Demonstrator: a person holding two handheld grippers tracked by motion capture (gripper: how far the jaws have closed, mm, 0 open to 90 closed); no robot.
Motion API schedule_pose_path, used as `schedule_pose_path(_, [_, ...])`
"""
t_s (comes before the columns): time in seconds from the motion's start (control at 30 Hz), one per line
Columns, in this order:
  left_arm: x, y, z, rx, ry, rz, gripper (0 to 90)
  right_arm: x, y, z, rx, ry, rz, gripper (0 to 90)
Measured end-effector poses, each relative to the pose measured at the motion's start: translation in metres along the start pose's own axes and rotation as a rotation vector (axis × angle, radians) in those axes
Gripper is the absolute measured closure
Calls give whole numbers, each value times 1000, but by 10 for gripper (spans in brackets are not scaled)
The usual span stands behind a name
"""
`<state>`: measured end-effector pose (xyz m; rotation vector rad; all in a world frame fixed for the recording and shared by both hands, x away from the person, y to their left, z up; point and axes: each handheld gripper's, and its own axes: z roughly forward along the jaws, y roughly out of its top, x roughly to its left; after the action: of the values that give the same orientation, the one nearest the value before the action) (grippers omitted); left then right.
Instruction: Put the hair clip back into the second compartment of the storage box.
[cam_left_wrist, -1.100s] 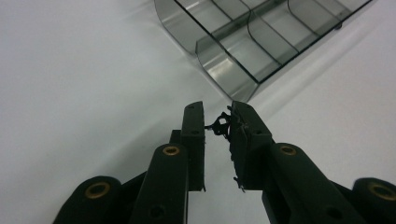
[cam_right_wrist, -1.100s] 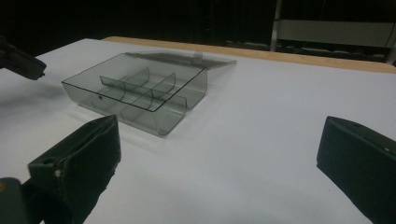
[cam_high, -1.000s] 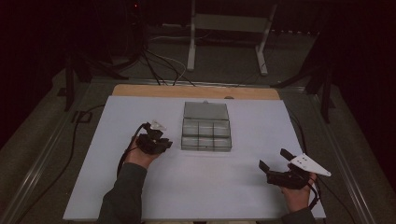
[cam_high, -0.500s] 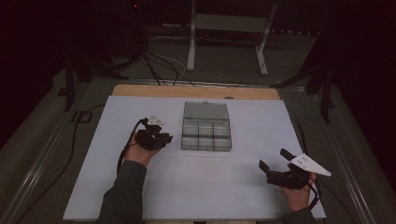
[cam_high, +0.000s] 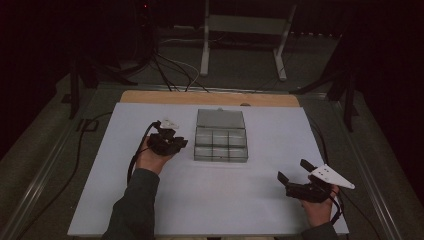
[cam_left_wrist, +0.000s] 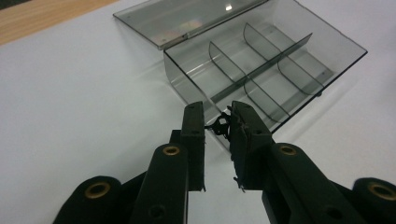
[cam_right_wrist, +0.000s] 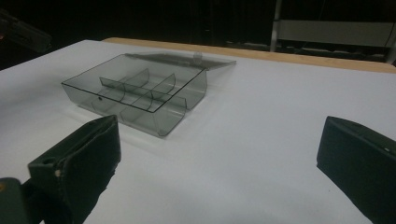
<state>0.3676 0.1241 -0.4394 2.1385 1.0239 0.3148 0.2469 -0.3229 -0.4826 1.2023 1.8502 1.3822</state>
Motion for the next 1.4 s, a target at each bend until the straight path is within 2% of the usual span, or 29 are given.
schedule_pose_path(1.03, [-3,20,11,-55,-18,14,778,-1,0,0,-1,2,4,0])
schedule_pose_path(1.4, [-6,31,16,-55,-17,26,778,-1,0,0,-3,3,6,0])
